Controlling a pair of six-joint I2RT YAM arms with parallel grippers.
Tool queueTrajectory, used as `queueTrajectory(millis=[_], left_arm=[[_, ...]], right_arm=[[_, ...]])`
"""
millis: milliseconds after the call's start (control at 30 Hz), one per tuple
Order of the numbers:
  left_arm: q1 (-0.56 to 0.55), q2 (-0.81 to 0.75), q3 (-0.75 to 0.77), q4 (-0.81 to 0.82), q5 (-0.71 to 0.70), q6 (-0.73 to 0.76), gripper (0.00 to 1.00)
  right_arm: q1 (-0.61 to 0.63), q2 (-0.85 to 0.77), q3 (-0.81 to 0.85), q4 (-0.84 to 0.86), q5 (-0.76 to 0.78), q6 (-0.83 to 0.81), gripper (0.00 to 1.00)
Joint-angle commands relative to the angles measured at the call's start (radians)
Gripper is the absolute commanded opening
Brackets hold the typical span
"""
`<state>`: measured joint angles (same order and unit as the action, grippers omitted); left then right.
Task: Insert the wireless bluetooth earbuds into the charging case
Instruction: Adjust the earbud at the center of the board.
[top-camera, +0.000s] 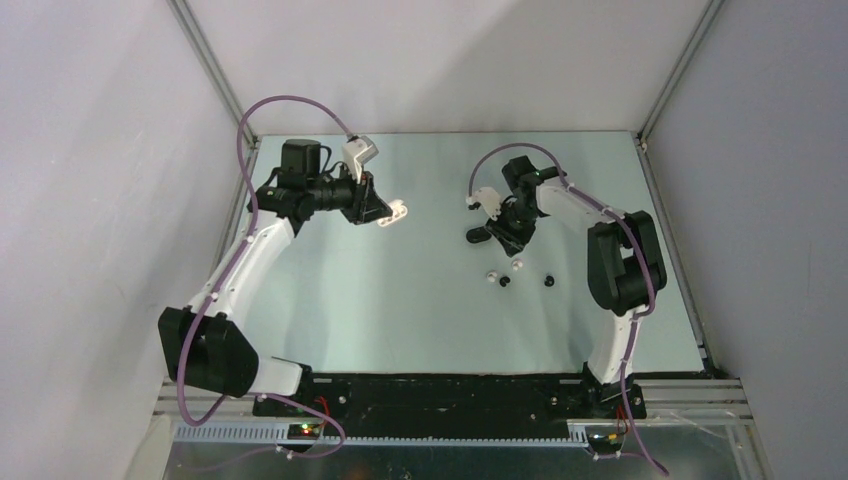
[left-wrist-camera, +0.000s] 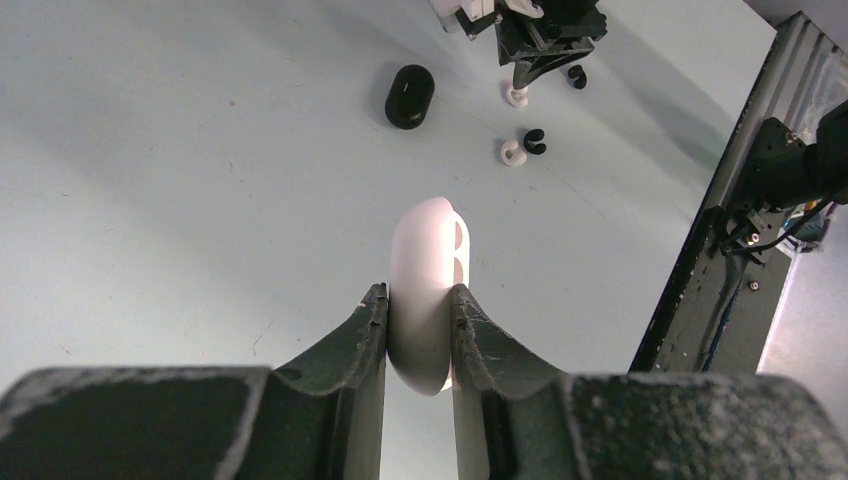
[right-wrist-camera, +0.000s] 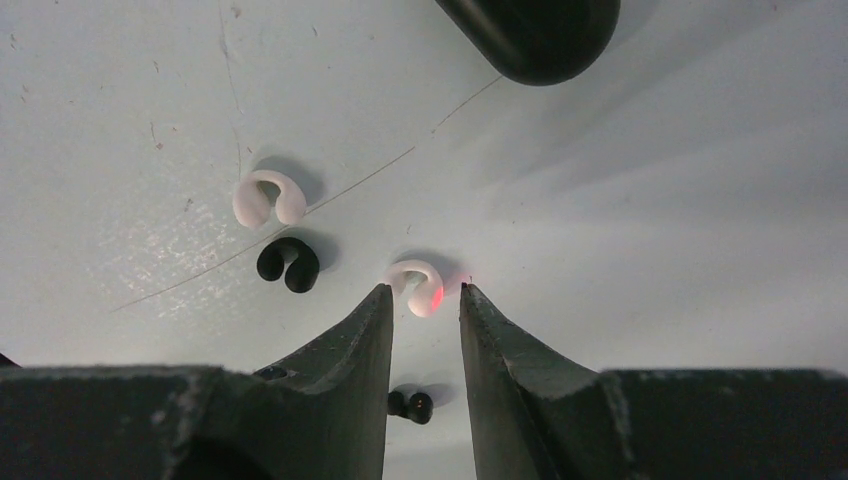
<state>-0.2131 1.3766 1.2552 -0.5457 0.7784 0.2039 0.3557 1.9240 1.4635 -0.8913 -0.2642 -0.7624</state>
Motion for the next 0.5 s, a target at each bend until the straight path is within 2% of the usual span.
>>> queueTrajectory(millis=[0,467], left_arm=[[-0.002,0.000,0.014,0.006,-0.002,0.020,0.00],[-0.001,0.006,0.019,0.006,-0.006,0.018,0.00]], right_arm=[[0.007,0.006,0.004,0.008,0.039,0.079,0.35],[0.047,0.021,-0.041,0.029,0.123,0.115,0.29]])
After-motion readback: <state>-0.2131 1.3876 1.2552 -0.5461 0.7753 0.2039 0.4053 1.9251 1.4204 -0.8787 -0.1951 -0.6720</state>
